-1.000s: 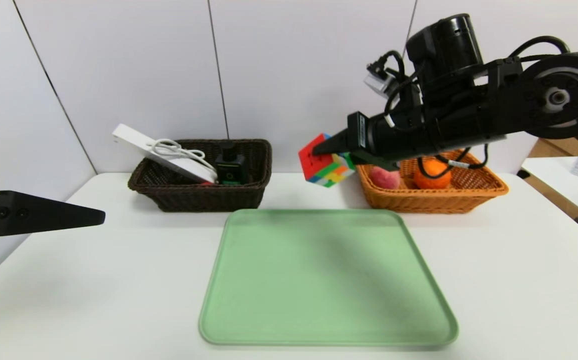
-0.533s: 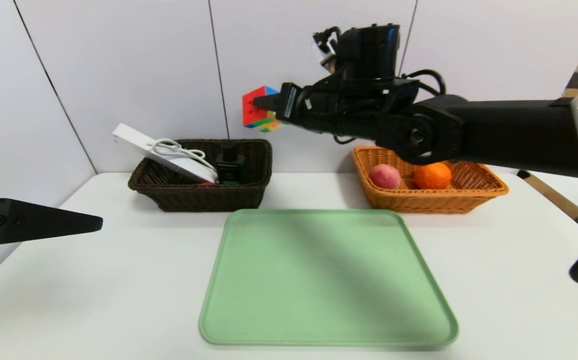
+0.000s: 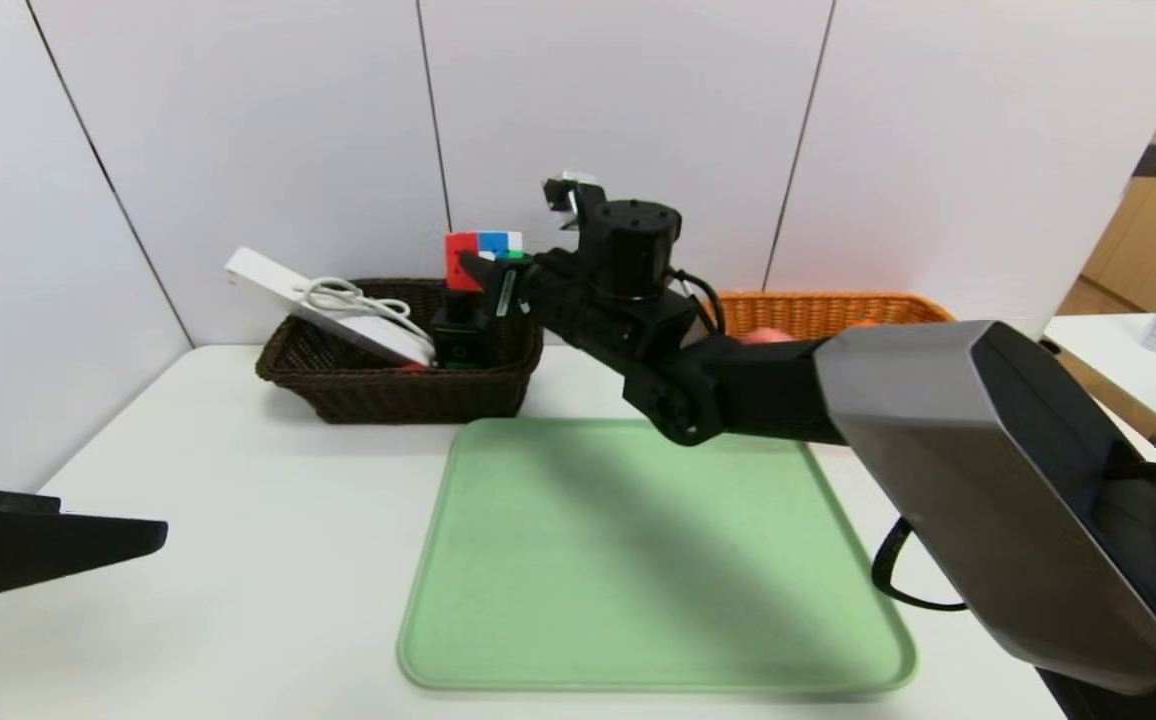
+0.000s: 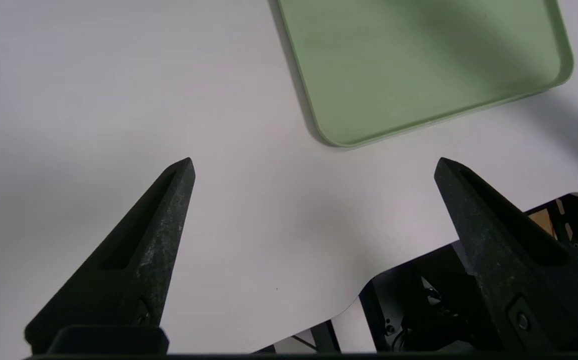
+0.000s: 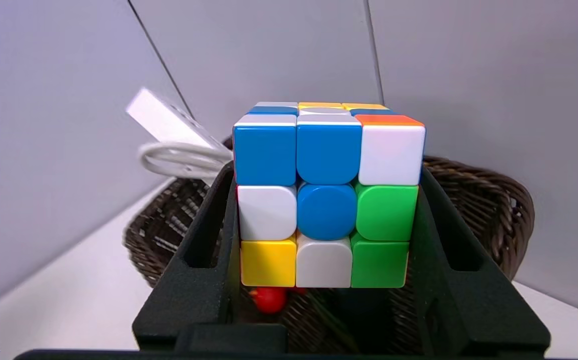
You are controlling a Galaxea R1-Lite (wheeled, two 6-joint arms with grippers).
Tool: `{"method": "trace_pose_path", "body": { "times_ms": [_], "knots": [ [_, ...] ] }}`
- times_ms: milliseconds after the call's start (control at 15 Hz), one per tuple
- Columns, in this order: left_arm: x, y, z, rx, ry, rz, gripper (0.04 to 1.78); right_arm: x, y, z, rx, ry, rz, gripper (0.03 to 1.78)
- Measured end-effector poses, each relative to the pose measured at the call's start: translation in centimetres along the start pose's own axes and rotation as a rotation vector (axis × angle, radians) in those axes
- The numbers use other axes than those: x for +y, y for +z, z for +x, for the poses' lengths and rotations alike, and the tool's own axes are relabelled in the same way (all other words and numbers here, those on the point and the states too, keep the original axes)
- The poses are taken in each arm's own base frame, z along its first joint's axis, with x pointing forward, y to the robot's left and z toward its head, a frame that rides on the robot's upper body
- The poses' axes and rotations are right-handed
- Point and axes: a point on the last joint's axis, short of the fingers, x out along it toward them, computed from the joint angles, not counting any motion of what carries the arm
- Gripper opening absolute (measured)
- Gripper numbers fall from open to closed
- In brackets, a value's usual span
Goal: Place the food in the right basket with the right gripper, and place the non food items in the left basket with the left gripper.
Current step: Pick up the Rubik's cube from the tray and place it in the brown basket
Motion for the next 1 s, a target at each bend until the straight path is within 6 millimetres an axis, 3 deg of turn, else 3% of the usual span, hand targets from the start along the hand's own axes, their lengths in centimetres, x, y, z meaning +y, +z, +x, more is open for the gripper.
{"method": "trace_pose_path", "body": {
  "times_ms": [200,867,1000],
  "knots": [
    [0.0,-0.7,-0.3,0.0,0.003,0.0,1.69,-0.5,-1.3,0.3,0.02,-0.01,-0.004,0.91],
    [0.0,-1.5,-0.9,-0.011,-0.001,0.006,1.69,-1.2,-1.8,0.4,0.04,0.006,0.006,0.91],
    [0.0,-1.5,-0.9,-0.011,-0.002,0.005,1.69,-1.2,-1.8,0.4,0.043,0.014,0.006,1.07]
  ]
}}
